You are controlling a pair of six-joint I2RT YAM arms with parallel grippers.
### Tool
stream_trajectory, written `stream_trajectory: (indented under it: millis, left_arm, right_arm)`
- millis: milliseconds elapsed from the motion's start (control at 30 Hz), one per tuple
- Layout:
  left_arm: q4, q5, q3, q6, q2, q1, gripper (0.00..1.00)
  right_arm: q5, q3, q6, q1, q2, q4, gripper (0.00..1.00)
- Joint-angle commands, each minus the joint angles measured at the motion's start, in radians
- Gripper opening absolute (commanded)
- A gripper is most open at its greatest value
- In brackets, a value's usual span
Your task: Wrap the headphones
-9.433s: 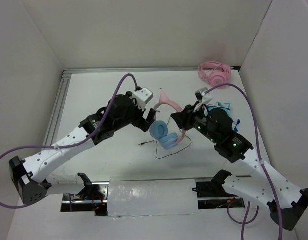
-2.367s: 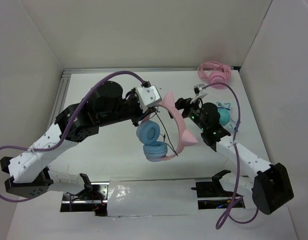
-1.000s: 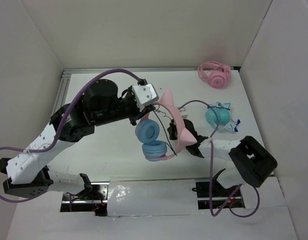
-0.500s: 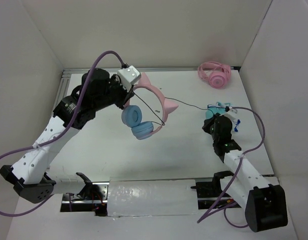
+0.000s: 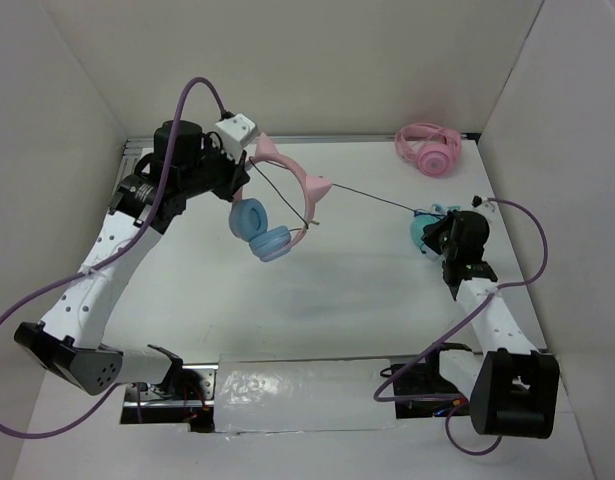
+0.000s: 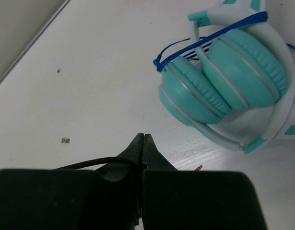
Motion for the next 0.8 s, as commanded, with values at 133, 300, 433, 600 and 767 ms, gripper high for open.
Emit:
stream_trajectory:
  millis: [133,300,433,600,767]
  left_arm:
    - [0.119,-0.049,0.061,-0.094,0.013,0.064,0.0]
    - [0.108,-0.181,0.03,-0.204,0.079,0.111,0.0]
    - [0.153,-0.204,-0.008,-0.249,0.116,0.16,0.0]
    - [0.179,-0.26,-0.05,-0.235,0.165,0.172,0.0]
    - [0.113,-0.257,-0.017,-0.297,0.242,0.217,0.0]
  right_arm:
    - [-0.049,-0.027,-0.076,0.071,-0.053,0.002,0.0]
    - [0.12,-0.009,-0.144,0.249,-0.211,-0.131,0.0]
    - [0.155,-0.01,-0.202,0.387,-0.311,-0.164,0.0]
    - [0.442,0.082,-0.233,0.543,-0.36,-0.266,0.0]
    - [0.401,0.146,-0.331,0.644,-0.391,-0.228,0.0]
